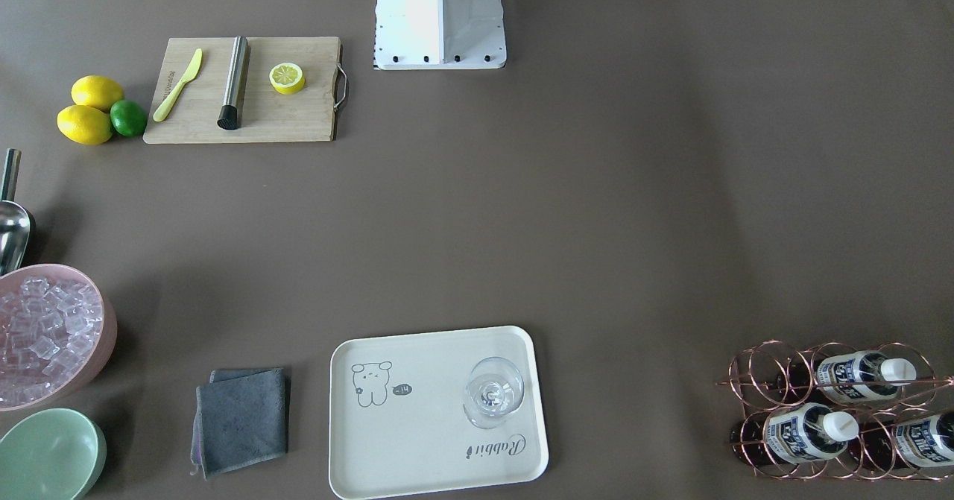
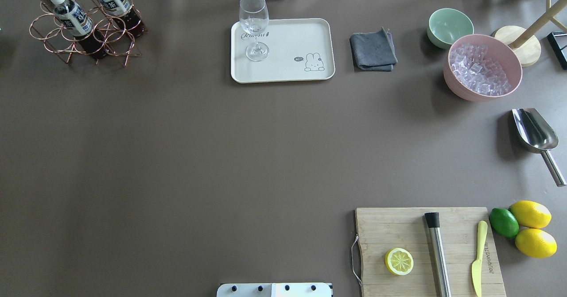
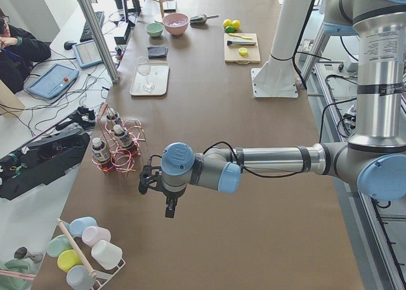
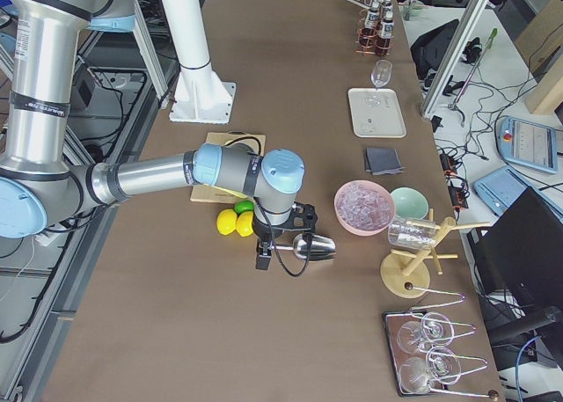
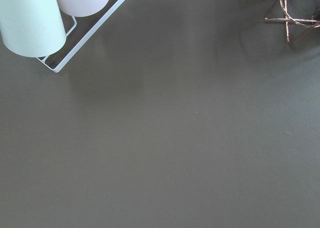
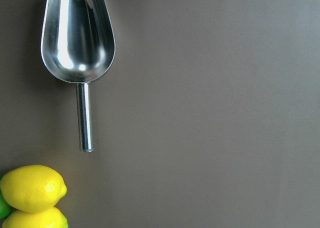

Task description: Take tea from basket to plate

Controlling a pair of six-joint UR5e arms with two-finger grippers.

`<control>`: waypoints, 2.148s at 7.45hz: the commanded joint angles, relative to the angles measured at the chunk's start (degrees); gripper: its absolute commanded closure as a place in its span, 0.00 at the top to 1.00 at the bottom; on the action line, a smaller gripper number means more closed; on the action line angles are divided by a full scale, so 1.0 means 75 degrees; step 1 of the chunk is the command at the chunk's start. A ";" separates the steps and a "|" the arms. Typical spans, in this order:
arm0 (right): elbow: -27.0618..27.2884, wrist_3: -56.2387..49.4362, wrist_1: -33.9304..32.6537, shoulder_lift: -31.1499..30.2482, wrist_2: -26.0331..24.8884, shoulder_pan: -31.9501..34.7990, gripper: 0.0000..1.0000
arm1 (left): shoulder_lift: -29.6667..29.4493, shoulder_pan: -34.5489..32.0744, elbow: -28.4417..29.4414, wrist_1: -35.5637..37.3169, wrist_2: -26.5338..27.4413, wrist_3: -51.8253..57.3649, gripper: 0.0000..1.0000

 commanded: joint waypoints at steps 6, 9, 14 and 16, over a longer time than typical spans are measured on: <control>0.0074 -0.0065 -0.0058 -0.0248 0.0173 0.0266 1.00 | 0.0117 0.0000 -0.0510 0.0004 0.0011 0.0051 0.98; 0.0086 -0.0077 -0.0059 -0.0283 0.0184 0.0302 1.00 | 0.0071 0.0081 -0.0840 -0.0123 0.0128 0.0735 0.97; 0.0075 -0.0077 0.0000 -0.0225 0.0173 0.0290 1.00 | -0.2280 0.0725 -0.0465 -0.0066 0.1394 0.5323 0.97; 0.0098 -0.0100 0.0035 -0.0201 0.0161 0.0290 1.00 | -0.3403 0.0831 0.0258 0.0201 0.1382 0.6547 0.97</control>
